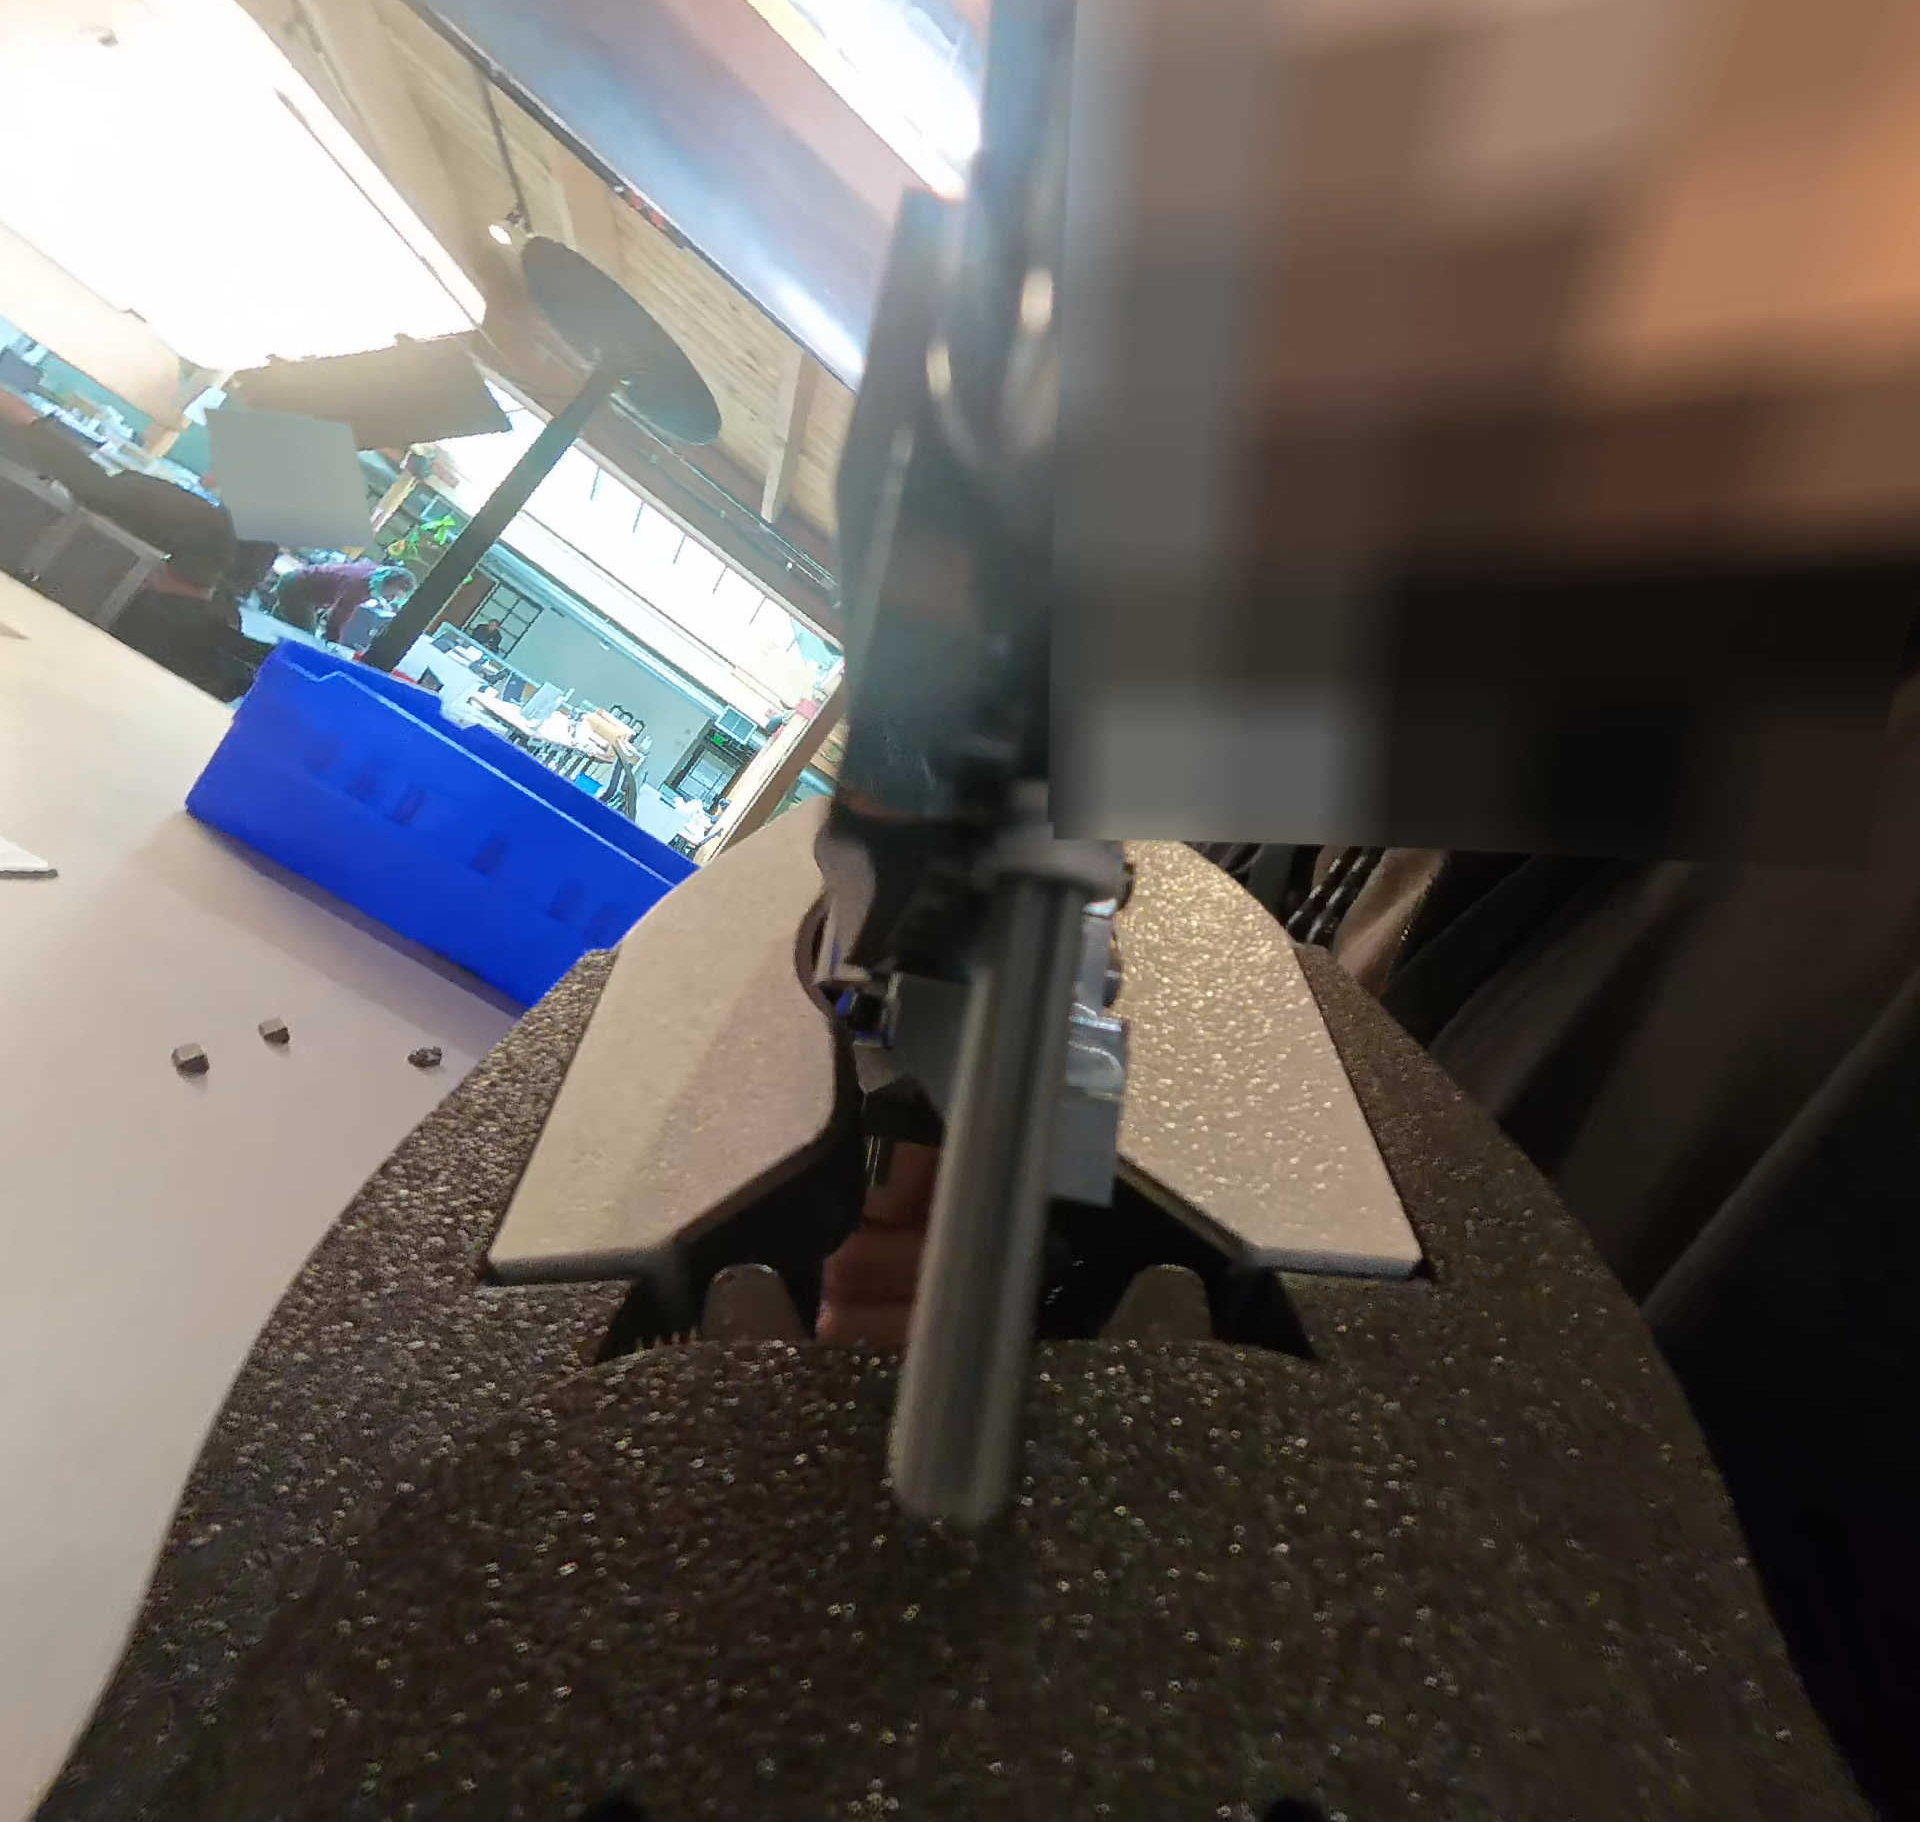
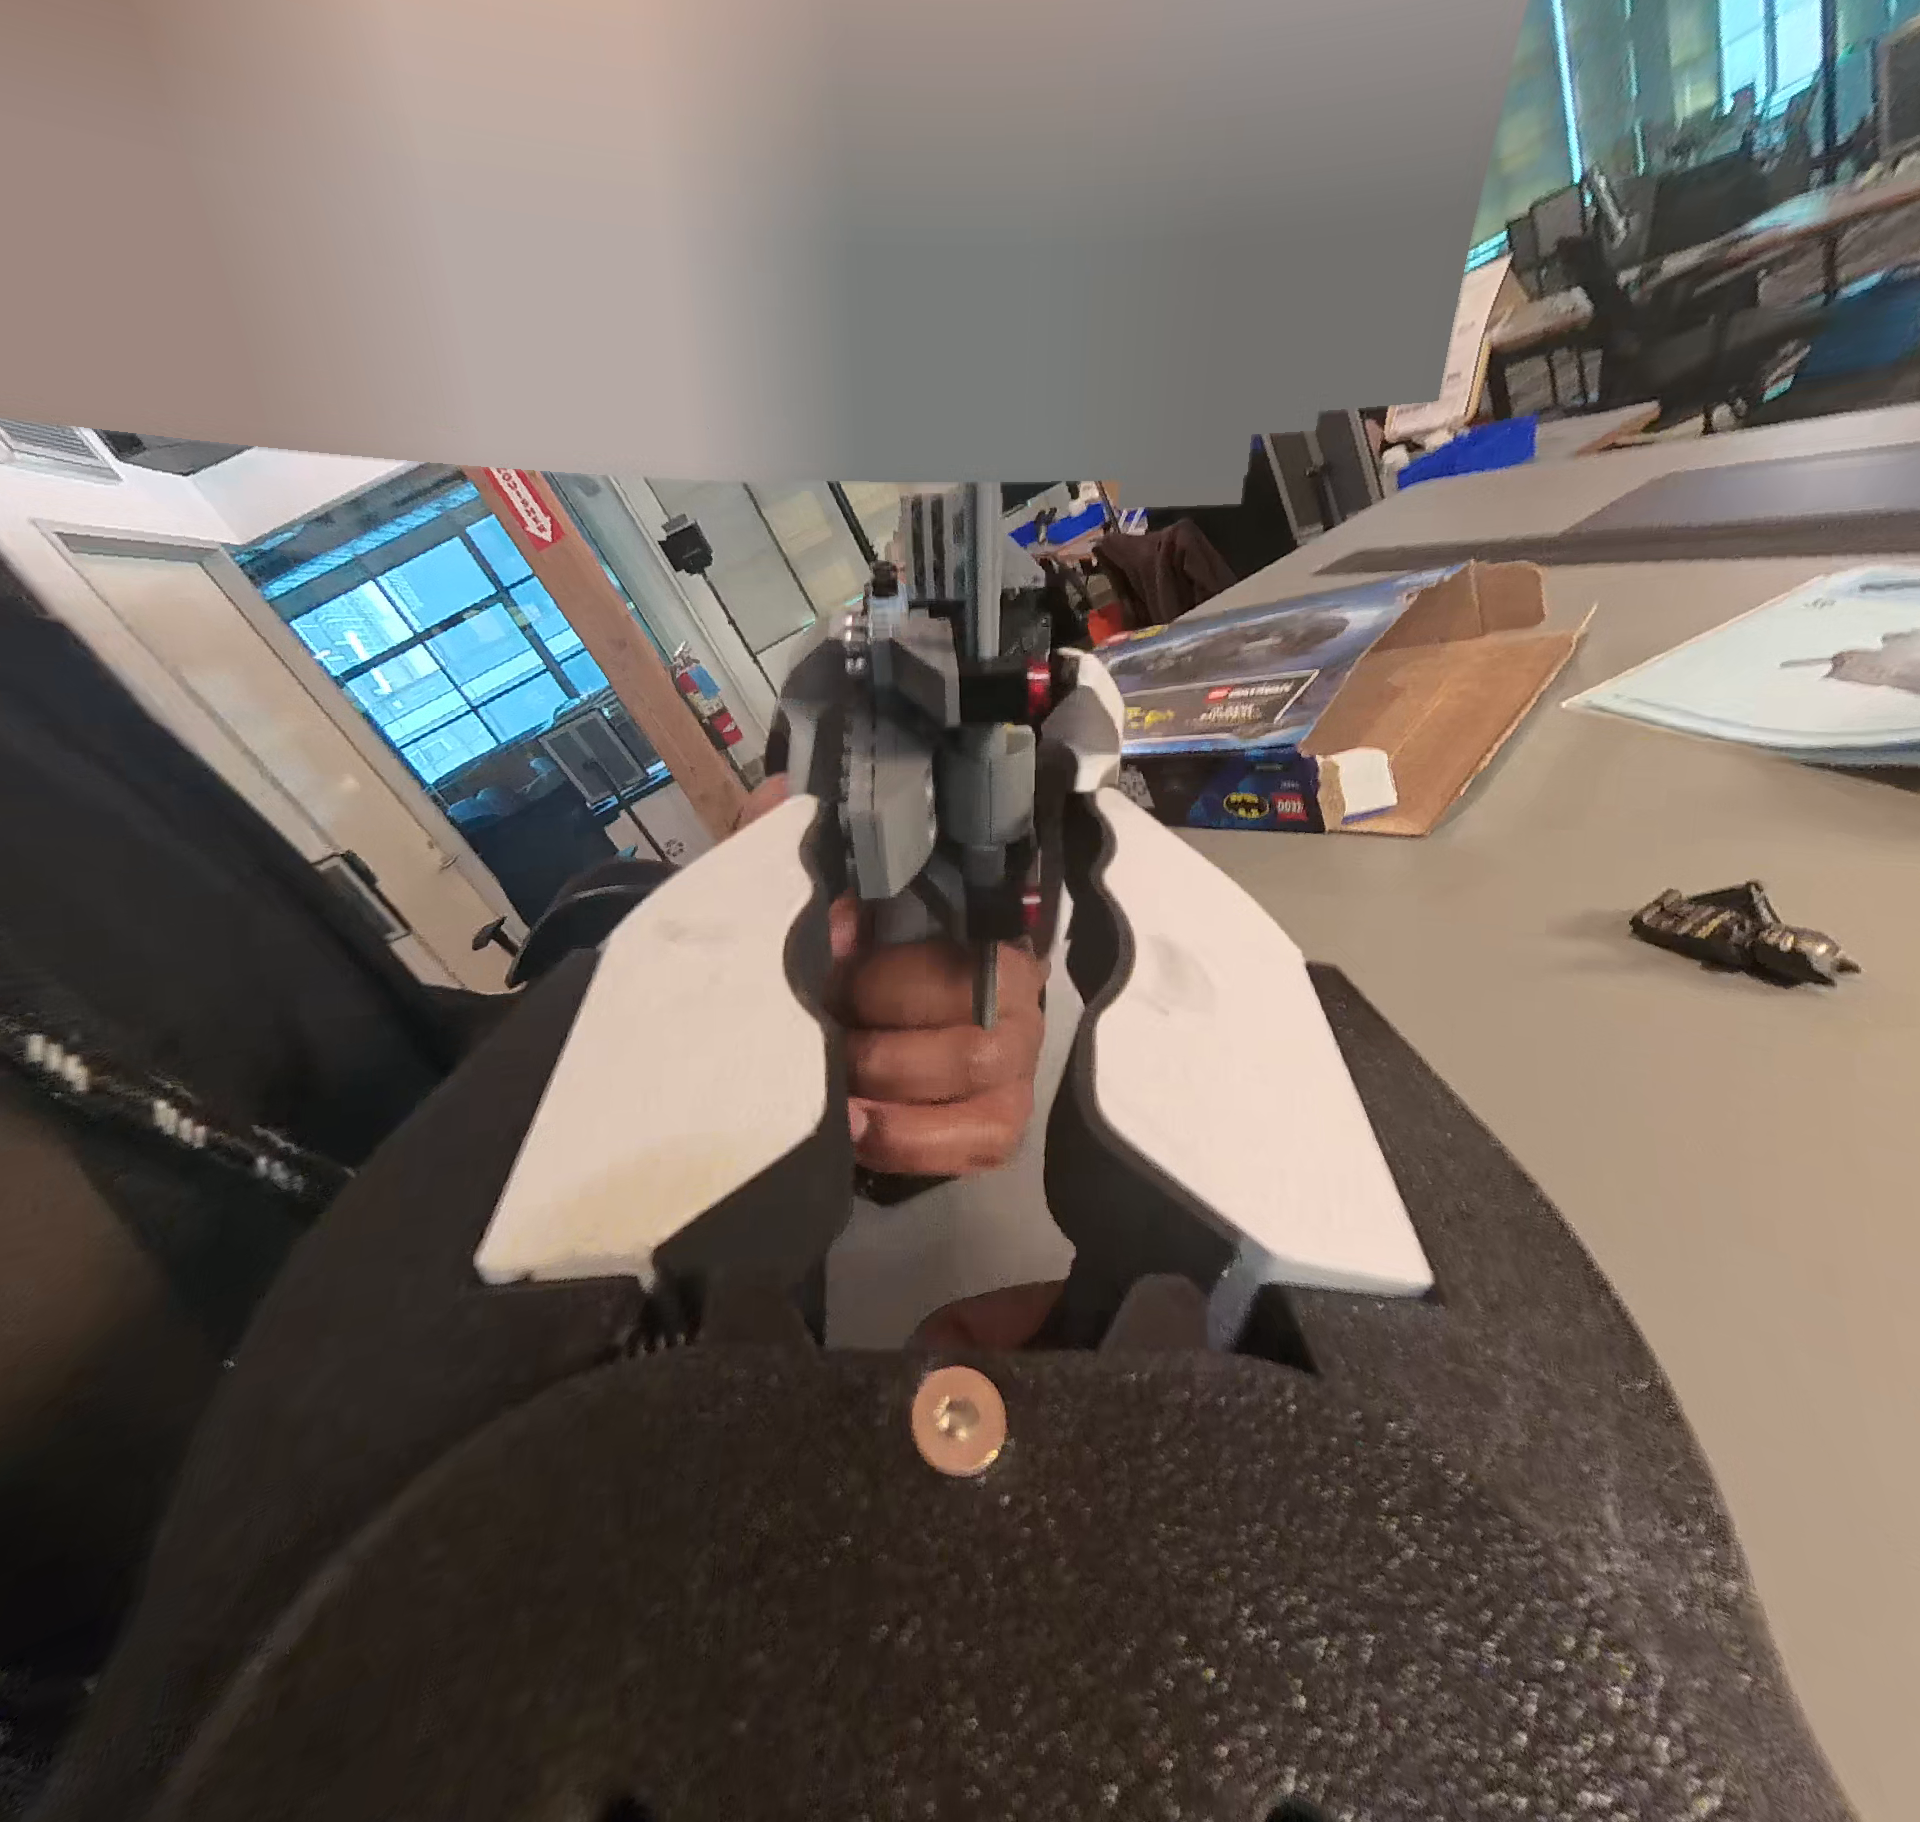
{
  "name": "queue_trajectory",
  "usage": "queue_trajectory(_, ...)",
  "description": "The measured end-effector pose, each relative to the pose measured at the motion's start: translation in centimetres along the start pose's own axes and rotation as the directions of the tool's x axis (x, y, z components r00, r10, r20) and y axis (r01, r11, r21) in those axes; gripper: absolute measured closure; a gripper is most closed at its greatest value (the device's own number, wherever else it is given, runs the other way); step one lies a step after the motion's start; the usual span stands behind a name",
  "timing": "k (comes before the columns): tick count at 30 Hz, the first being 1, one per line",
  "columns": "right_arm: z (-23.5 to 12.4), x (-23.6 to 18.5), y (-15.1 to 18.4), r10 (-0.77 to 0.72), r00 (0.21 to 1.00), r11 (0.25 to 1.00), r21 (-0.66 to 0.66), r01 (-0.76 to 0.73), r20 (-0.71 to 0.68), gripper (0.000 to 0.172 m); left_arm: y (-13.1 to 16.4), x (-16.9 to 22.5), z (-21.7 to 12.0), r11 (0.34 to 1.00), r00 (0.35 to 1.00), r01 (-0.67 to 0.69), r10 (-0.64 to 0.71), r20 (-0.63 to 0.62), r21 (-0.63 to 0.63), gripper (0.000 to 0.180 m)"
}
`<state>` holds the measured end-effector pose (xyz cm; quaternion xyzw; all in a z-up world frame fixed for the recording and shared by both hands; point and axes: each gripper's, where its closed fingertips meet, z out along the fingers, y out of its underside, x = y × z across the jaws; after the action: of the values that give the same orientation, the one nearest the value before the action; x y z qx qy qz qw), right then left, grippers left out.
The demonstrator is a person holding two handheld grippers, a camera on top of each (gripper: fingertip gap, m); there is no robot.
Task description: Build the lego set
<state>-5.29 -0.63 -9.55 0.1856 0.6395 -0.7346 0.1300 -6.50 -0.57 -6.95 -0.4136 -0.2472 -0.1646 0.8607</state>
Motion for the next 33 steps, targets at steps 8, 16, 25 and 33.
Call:
queue_trajectory(8, 0.2, 1.4, 0.9, 0.229, 0.973, 0.973, -0.023, -0.228, 0.013, 0.138, 0.8, -2.4, 0.2, 0.985, 0.973, 0.163, -0.153, 0.174, -0.046, 0.141)
queue_trajectory(16, -0.4, 3.5, 1.4, 0.554, 0.829, 0.826, 0.079, -0.559, 0.072, 0.138, 1.3, -3.9, 0.6, 0.981, 0.937, 0.182, -0.154, 0.313, -0.061, 0.106)
queue_trajectory(25, -0.3, 3.6, 1.4, 0.594, 0.797, 0.788, 0.120, -0.604, 0.108, 0.137, 2.4, -5.5, 1.3, 0.988, 0.880, 0.125, -0.067, 0.470, -0.094, 0.117)
queue_trajectory(33, -0.1, 3.4, 1.4, 0.569, 0.815, 0.805, 0.128, -0.579, 0.112, 0.137, 3.3, -5.9, 1.7, 0.986, 0.859, 0.153, -0.098, 0.502, -0.069, 0.128)
